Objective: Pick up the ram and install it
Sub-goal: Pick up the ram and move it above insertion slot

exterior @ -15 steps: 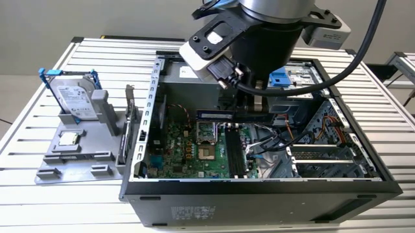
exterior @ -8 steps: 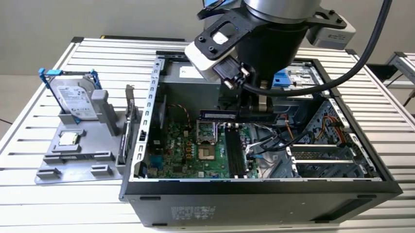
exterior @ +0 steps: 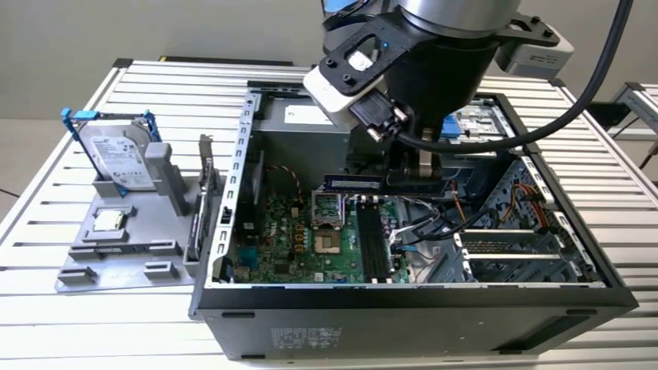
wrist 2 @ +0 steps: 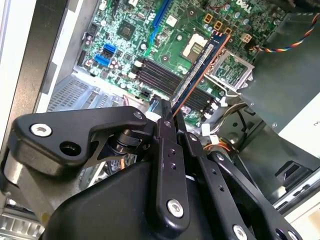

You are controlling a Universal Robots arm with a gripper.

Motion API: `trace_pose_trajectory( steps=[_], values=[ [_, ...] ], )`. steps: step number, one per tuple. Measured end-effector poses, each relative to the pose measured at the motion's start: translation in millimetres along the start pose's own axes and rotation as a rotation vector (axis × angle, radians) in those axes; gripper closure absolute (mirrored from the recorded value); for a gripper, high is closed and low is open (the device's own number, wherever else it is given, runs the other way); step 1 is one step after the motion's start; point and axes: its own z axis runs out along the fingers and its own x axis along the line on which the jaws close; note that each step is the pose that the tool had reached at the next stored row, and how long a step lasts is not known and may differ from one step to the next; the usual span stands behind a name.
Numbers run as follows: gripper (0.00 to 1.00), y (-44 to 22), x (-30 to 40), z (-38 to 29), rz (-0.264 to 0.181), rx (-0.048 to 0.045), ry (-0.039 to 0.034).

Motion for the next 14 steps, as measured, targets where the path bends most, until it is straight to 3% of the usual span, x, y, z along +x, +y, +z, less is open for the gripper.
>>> trace_pose_trajectory(
  steps=[12,14],
  values=[
    [1.0,10.7,0.4,-0.2,0.0,0.0,-0.0001],
    [1.0,15.8,0.6,-0.2,0.0,0.0,0.0]
  ],
)
